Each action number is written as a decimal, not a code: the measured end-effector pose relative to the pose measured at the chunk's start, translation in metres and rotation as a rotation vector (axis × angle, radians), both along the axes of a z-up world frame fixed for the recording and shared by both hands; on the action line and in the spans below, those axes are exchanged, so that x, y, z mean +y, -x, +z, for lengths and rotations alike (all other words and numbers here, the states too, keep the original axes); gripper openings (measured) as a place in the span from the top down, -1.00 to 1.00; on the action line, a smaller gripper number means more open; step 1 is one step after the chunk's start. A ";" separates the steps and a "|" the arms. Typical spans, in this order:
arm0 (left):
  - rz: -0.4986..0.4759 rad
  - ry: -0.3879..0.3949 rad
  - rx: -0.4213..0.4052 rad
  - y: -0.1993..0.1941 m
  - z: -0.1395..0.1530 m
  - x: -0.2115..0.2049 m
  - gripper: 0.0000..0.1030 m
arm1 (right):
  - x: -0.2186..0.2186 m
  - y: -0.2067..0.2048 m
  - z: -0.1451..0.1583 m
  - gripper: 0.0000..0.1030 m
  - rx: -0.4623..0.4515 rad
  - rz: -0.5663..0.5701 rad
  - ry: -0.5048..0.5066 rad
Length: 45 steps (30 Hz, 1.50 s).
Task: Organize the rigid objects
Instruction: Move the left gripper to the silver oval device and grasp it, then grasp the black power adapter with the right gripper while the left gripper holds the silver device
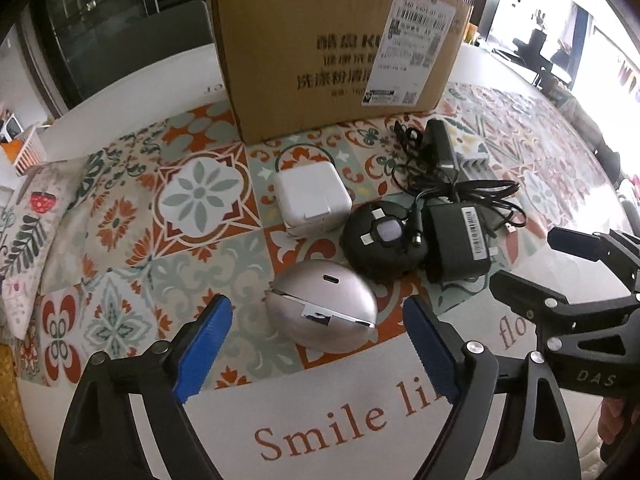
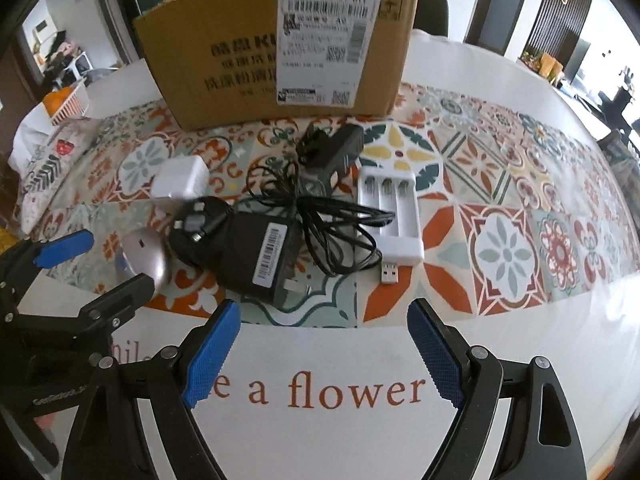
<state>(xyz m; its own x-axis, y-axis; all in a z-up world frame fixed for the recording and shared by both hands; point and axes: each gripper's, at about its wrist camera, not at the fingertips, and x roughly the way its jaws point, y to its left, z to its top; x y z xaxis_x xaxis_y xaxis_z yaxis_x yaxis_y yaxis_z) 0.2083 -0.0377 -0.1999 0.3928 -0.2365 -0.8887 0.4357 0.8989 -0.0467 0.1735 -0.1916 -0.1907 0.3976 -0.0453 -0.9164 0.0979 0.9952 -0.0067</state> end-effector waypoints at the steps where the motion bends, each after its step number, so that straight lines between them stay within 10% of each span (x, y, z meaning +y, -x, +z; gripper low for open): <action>1: -0.001 0.001 0.007 -0.002 -0.003 0.000 -0.66 | 0.000 -0.001 -0.002 -0.66 0.006 0.001 0.002; 16: 0.010 -0.005 0.040 -0.011 -0.023 -0.006 -0.24 | 0.001 -0.007 -0.014 -0.66 0.040 -0.006 -0.004; 32: 0.094 0.071 -0.038 0.012 0.013 0.008 -0.24 | 0.004 0.001 0.017 -0.65 -0.073 0.034 -0.084; 45: 0.167 0.058 -0.084 0.011 0.022 0.029 -0.24 | 0.022 -0.017 0.004 -0.14 -0.063 0.125 -0.156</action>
